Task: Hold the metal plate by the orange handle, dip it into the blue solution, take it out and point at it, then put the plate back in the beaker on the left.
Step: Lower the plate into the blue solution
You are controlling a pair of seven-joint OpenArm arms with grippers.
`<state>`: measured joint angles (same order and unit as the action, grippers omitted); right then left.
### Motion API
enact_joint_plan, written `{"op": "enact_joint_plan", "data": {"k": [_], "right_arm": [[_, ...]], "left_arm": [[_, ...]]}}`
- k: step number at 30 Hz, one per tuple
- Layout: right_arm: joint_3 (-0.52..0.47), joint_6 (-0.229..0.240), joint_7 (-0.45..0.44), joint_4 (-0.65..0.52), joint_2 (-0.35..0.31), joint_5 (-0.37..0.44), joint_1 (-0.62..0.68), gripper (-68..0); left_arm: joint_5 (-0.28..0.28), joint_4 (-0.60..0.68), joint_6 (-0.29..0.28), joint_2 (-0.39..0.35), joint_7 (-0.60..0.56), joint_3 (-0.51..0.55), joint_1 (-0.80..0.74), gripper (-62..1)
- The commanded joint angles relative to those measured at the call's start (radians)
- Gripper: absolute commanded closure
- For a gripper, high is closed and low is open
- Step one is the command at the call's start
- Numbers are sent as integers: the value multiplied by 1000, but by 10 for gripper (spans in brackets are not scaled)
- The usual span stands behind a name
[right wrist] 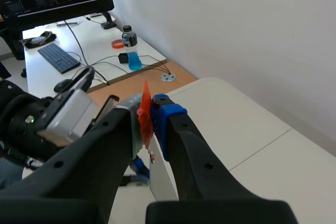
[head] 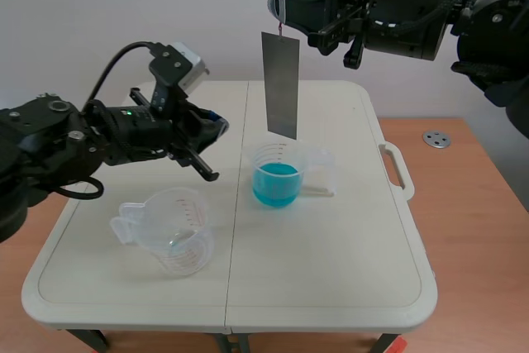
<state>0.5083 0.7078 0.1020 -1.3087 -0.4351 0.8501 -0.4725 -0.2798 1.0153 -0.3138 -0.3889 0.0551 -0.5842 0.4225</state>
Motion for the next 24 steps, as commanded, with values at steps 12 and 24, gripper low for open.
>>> {"op": "enact_joint_plan", "data": {"k": [12, 24], "right_arm": [[-3, 1, -19, -18, -3, 19, -29, -15], [-3, 1, -19, -18, -3, 18, -29, -15]], "left_arm": [[-129, 304, 42, -389, -106, 343, -370, -27], [-129, 335, 203, -481, -234, 702, -926, -27]]}}
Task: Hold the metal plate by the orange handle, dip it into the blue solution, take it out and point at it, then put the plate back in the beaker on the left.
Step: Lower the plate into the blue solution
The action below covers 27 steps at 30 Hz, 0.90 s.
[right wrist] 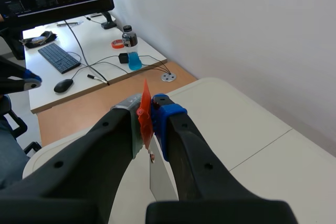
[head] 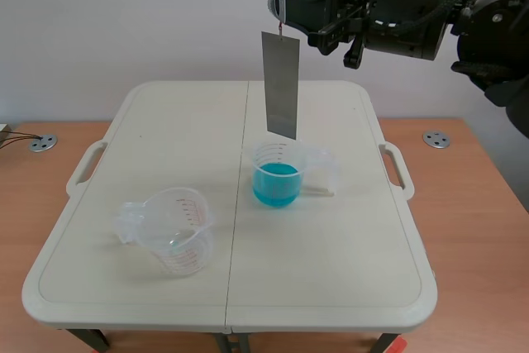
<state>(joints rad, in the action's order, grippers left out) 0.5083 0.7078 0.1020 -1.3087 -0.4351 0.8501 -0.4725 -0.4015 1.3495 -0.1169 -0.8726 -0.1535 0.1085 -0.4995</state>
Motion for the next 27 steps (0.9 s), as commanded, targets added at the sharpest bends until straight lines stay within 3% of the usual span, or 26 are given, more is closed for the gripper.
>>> {"op": "enact_joint_plan", "data": {"k": [1, 9, 15, 21, 27], "right_arm": [[-3, 0, -19, -18, -3, 18, -29, -15], [-3, 0, -20, -16, -2, 17, -23, -15], [9, 1, -21, 16, 11, 15, -23, -15], [15, 4, -29, 64, 31, 3, -23, -15], [18, 24, -59, 105, 53, -43, -23, -15]], "left_arm": [[-7, 0, 19, 2, -39, 31, -50, -27], [-26, 0, 100, 8, -91, 107, -370, -27], [-25, 0, 104, 43, -93, 107, -525, -27], [-21, -1, 87, 121, -83, 103, -579, -27], [-20, -3, 12, 169, -28, 42, -586, -27]]}}
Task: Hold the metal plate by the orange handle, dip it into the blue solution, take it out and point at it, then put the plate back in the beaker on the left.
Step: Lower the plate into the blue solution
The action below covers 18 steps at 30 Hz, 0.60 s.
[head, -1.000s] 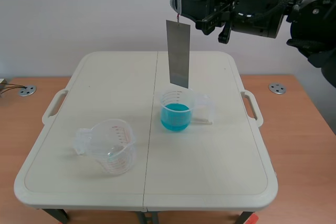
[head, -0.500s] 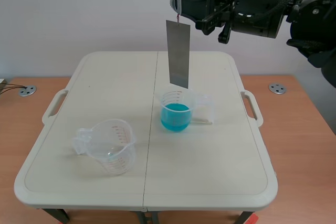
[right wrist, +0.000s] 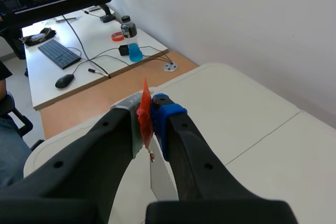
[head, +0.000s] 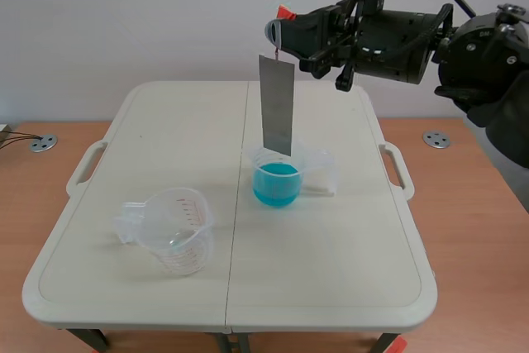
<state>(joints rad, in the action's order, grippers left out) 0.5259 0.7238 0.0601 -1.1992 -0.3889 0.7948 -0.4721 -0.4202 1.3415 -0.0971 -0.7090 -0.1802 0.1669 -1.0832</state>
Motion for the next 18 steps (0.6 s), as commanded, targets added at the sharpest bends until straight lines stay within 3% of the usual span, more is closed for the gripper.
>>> {"op": "enact_joint_plan", "data": {"k": [1, 13, 18], "right_arm": [[0, 8, -23, 4, 12, 2, -24, -15], [6, 11, -86, 121, 63, -83, -24, -15], [11, 22, -115, 171, 85, -128, -24, -15]], "left_arm": [[1, 5, -16, 10, 9, -35, -2, -27], [45, 0, -33, 32, 53, -276, 0, -27], [47, 0, -33, 32, 71, -327, 1, -27]]}}
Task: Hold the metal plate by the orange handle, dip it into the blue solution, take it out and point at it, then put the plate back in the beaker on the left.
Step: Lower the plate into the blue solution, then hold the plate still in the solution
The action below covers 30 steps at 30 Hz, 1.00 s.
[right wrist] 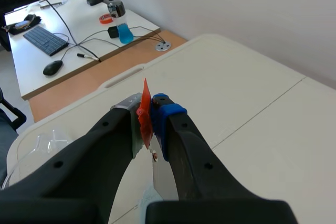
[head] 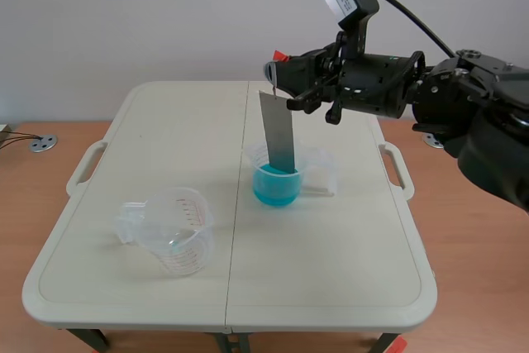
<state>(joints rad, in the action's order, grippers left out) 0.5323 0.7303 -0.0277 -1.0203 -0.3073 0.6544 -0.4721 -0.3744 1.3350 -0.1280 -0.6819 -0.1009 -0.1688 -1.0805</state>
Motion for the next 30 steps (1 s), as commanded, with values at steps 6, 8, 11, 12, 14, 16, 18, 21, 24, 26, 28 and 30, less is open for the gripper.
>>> {"op": "enact_joint_plan", "data": {"k": [6, 8, 11, 12, 14, 16, 18, 21, 24, 26, 28, 30], "right_arm": [[29, 15, -77, 53, 20, -37, -21, -15], [36, 15, -95, 80, 28, -51, -21, -15], [39, 15, -121, 124, 36, -70, -21, -15], [39, 15, -130, 136, 37, -78, -21, -15], [39, 15, -150, 160, 39, -96, -21, -15], [39, 15, -164, 177, 39, -110, -21, -15], [39, 15, -170, 185, 39, -120, -21, -15], [39, 15, -178, 190, 39, -135, -21, -15], [39, 15, -178, 190, 39, -136, -21, -15], [39, 15, -178, 190, 39, -136, -21, -15], [39, 15, -178, 190, 39, -136, -21, -15], [39, 15, -178, 190, 39, -136, -21, -15]], "left_arm": [[1, 6, -2, 5, -6, 4, -2, -27], [1, 6, -2, 5, -5, 4, -2, -27], [1, 6, -2, 5, -3, 4, -2, -27], [1, 6, -2, 5, -3, 4, -2, -27], [1, 6, -2, 5, -3, 4, -2, -27], [1, 6, -2, 5, -3, 4, -2, -27], [1, 6, -2, 5, -3, 4, -2, -27], [1, 6, -2, 5, -3, 4, -2, -27], [1, 6, -2, 5, -3, 4, -2, -27], [1, 6, -2, 5, -3, 4, -2, -27], [1, 6, -2, 5, -3, 4, -2, -27], [1, 6, -2, 5, -3, 4, -2, -27]]}}
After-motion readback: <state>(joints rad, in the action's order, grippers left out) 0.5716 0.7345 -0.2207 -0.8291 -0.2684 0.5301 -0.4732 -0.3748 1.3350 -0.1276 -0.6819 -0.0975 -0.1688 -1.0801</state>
